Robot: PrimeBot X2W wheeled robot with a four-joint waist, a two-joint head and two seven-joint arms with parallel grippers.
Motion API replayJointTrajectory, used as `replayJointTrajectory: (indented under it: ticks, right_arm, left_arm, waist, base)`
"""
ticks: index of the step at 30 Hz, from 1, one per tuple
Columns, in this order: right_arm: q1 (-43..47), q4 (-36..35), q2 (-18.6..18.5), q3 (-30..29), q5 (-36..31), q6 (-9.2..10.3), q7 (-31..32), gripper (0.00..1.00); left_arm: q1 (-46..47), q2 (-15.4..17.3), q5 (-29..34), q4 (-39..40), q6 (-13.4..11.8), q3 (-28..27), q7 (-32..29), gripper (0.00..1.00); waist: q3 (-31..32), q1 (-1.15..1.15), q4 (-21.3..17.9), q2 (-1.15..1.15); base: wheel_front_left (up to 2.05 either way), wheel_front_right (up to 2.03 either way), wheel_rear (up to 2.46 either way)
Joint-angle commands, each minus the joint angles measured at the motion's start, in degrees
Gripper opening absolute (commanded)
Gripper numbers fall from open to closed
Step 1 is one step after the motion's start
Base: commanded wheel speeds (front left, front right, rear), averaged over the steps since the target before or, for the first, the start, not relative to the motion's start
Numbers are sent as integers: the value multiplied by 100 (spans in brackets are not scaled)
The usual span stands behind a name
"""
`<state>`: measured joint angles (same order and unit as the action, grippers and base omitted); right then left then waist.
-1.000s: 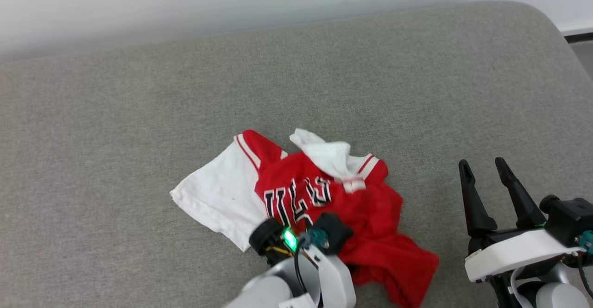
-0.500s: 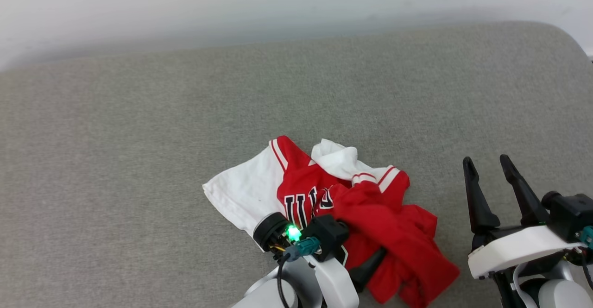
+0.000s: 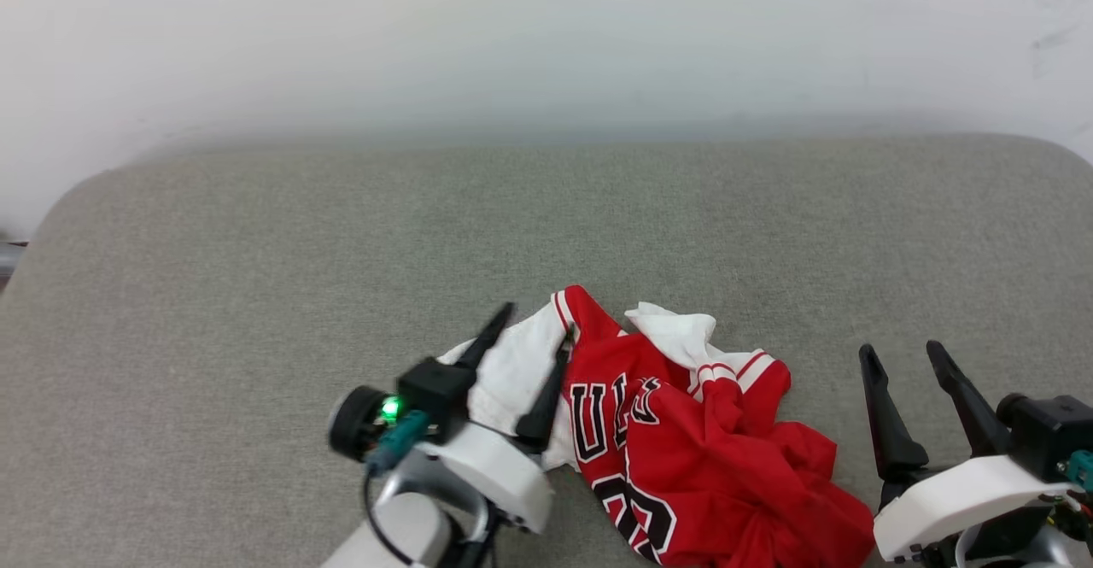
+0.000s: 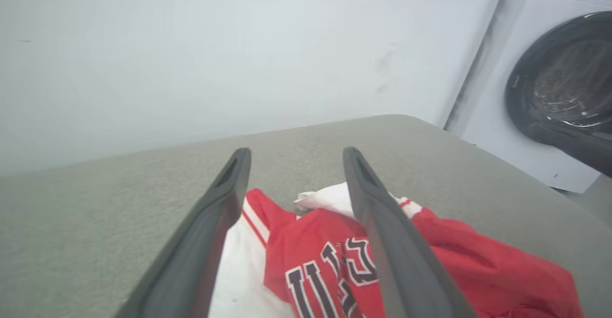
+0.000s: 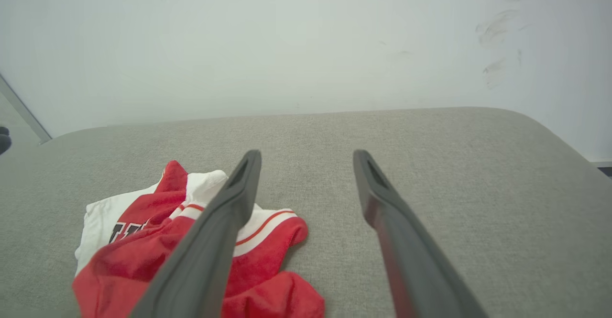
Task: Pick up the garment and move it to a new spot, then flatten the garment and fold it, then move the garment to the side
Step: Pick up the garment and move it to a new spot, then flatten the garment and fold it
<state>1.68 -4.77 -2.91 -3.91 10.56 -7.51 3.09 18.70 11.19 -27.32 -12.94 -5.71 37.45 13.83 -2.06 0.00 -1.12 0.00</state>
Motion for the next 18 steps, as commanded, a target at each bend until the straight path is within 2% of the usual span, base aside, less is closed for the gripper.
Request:
replayJointTrajectory:
  ticks: [1, 6, 10, 14, 18]
  right_arm:
    - [77, -47, 4, 13, -25, 3, 36, 100]
    - [230, -133, 3, 31, -26, 3, 143, 100]
    - [309, -195, 4, 64, -35, 3, 228, 100]
    - [365, -254, 3, 92, -49, 3, 283, 100]
    - [395, -305, 3, 108, -101, 3, 327, 100]
  left_arm:
    - [-137, 78, -29, 41, -104, -152, 53, 100]
    - [-479, 409, -117, 189, -442, -759, 114, 100]
    - [-793, 652, -140, 329, -577, -1118, 137, 100]
    - [-1103, 837, -168, 447, -628, -1361, 145, 100]
    - [-1286, 874, -221, 526, -622, -1482, 148, 100]
  waist:
    - [78, 0, 57, 0]
    - [208, 0, 111, 0]
    - [292, 0, 131, 0]
    - [367, 0, 144, 0]
    - [405, 0, 168, 0]
  base:
    - [0, 0, 0]
    - [0, 0, 0]
    - [0, 0, 0]
    - [0, 0, 0]
    - [0, 0, 0]
